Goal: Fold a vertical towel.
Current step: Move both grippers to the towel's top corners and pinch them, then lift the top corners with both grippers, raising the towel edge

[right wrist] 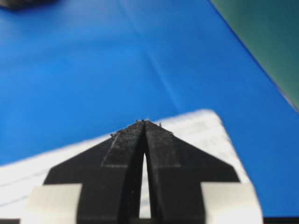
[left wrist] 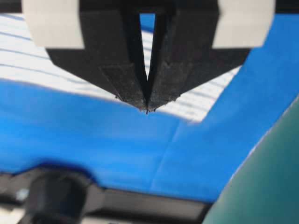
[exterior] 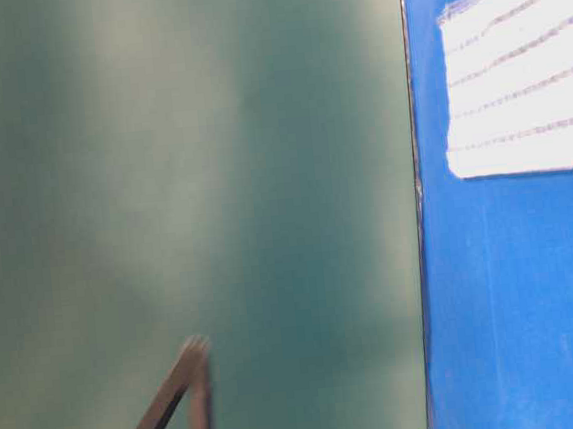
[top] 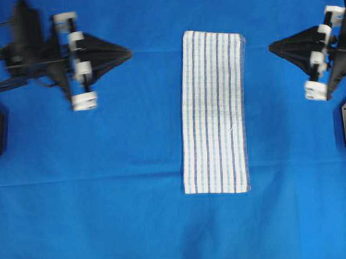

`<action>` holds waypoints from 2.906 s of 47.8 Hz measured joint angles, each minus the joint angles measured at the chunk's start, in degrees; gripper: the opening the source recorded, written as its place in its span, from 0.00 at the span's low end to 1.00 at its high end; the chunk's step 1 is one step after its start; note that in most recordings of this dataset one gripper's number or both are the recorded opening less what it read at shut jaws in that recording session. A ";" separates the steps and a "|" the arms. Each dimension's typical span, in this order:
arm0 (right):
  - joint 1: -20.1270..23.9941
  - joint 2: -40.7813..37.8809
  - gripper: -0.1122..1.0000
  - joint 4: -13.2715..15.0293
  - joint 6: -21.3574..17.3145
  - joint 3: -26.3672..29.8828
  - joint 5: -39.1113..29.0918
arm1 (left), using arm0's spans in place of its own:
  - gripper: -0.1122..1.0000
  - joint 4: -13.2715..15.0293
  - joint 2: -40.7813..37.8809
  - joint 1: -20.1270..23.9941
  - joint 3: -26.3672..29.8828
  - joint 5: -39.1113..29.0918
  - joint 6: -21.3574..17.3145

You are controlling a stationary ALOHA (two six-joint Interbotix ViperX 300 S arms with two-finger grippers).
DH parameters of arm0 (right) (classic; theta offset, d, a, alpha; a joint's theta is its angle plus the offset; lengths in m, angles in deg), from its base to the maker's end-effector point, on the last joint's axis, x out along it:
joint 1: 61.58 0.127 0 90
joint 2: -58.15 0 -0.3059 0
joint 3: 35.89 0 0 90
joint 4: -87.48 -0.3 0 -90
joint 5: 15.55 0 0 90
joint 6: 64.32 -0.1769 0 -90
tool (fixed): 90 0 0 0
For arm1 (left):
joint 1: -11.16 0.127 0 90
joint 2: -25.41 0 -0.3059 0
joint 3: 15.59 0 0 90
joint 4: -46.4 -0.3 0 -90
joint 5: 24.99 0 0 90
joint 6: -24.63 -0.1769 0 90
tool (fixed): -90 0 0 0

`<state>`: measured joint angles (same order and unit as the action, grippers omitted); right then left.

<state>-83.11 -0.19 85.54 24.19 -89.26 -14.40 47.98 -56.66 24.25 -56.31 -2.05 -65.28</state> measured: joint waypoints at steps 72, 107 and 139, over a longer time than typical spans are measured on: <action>-16.08 -47.90 0.19 4.13 1.85 12.83 8.96 | 0.14 0.18 -47.46 10.37 30.15 -6.86 -0.97; -21.01 -45.00 0.19 4.13 3.96 15.91 8.79 | 0.14 0.09 -45.44 15.03 32.61 -8.09 -4.48; -15.82 -22.59 0.19 4.13 3.87 12.04 0.53 | 0.14 0.09 -29.27 8.61 29.00 -16.44 -12.74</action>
<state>-98.93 -22.78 89.67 28.05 -77.22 -13.88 48.07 -85.93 32.86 -27.31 -18.49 -78.02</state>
